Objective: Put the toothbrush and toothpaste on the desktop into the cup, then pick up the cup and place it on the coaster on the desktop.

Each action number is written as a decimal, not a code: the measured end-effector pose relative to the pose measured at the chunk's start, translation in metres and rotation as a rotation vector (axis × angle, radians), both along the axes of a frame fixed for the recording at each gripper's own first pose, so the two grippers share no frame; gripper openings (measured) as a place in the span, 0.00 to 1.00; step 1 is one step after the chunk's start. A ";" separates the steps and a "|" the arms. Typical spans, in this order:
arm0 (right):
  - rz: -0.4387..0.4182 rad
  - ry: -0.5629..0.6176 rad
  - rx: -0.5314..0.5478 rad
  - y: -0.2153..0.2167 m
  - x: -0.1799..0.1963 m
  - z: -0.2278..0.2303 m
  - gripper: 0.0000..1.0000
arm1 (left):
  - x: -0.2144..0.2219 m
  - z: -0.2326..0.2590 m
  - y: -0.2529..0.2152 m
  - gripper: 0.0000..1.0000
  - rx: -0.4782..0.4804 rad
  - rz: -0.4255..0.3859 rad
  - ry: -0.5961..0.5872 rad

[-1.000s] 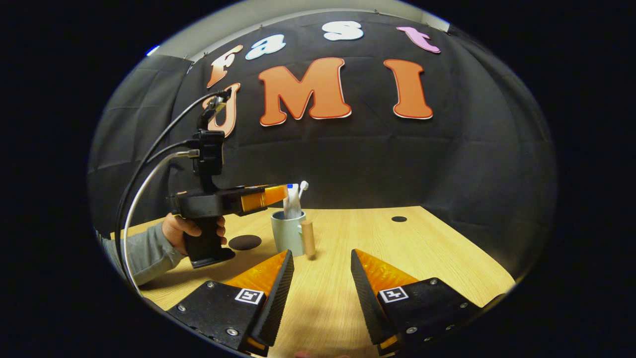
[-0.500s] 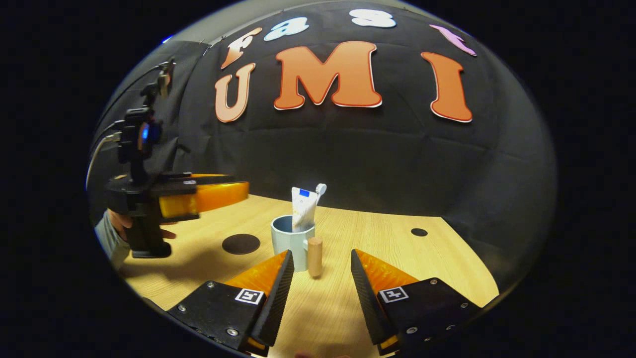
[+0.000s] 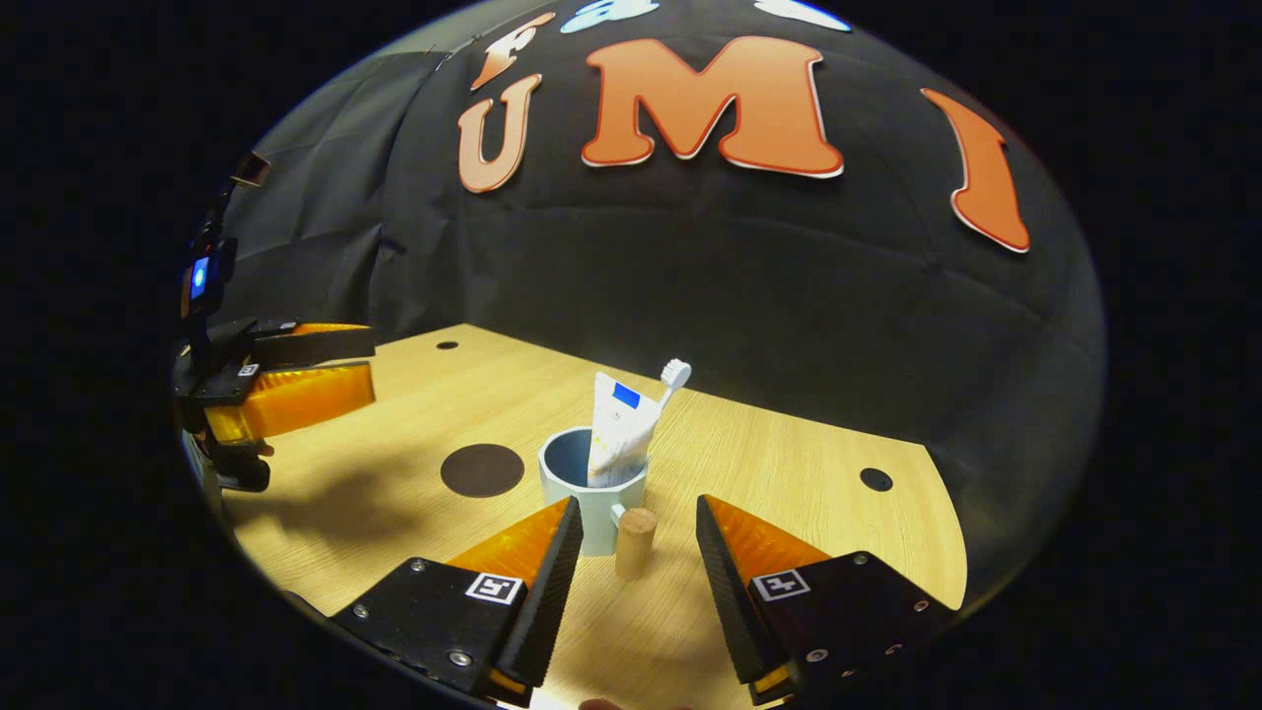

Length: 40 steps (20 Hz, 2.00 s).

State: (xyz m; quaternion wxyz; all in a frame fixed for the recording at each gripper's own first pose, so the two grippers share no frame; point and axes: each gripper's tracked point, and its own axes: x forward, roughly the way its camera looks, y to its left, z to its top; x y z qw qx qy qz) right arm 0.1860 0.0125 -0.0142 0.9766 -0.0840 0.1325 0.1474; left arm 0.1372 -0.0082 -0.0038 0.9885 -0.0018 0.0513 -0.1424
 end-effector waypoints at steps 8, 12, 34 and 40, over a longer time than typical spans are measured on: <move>0.123 0.228 -0.259 0.018 0.018 -0.033 0.72 | -0.037 -0.006 0.041 0.98 -0.030 0.047 0.025; 0.131 0.281 -0.328 0.025 0.028 -0.043 0.74 | -0.043 -0.014 0.064 0.98 -0.053 0.094 0.046; -0.064 0.609 -0.130 0.031 0.026 -0.072 0.21 | -0.067 -0.062 0.114 0.97 -0.169 0.195 0.158; -0.045 0.540 -0.099 0.042 0.026 -0.049 0.21 | -0.070 -0.062 0.115 0.97 -0.121 0.214 0.141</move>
